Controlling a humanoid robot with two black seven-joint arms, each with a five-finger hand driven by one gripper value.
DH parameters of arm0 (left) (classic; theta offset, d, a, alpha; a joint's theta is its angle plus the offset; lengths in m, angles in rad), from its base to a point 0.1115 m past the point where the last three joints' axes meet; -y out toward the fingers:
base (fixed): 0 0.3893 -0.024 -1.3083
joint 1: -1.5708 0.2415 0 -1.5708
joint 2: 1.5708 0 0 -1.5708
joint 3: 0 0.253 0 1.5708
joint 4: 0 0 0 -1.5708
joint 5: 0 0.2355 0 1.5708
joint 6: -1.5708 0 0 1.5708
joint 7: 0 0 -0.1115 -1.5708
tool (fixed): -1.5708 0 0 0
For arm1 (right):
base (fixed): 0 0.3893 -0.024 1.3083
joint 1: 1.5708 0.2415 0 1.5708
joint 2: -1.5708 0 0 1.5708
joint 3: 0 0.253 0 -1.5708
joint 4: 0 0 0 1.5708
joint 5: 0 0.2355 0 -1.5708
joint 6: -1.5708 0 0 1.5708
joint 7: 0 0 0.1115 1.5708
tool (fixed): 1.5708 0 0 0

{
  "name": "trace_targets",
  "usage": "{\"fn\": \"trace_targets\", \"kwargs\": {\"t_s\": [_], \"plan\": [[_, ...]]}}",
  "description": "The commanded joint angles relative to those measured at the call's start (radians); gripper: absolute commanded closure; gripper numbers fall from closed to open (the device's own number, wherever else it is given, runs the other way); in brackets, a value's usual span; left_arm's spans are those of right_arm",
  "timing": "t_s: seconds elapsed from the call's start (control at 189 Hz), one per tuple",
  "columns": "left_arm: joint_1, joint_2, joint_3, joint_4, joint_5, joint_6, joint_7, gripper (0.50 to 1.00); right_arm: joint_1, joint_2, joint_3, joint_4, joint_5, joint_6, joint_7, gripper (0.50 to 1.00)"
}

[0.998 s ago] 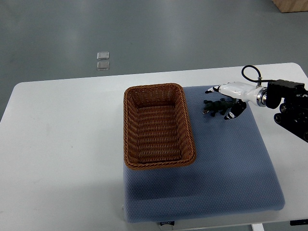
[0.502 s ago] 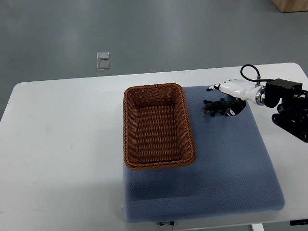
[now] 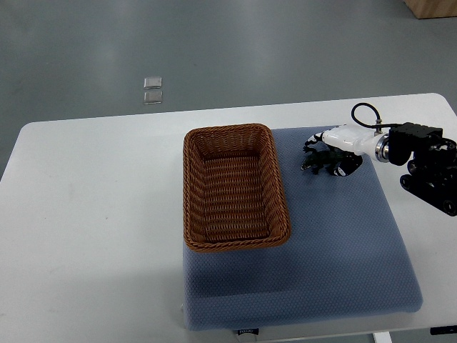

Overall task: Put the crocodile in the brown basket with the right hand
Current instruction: 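Close the right hand fingers around the crocodile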

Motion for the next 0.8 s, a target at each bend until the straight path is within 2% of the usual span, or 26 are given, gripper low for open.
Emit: {"fn": "trace_targets", "kwargs": {"t_s": [0.0, 0.792], "plan": [[0.0, 0.0, 0.0, 0.0, 0.0, 0.0, 0.0, 0.5, 0.0, 0.0, -0.002, 0.0, 0.0, 0.0, 0.0, 0.656], [0.0, 0.0, 0.0, 0.0, 0.0, 0.0, 0.0, 0.5, -0.003, -0.017, -0.022, 0.003, 0.001, 0.0, 0.009, 0.652]]}}
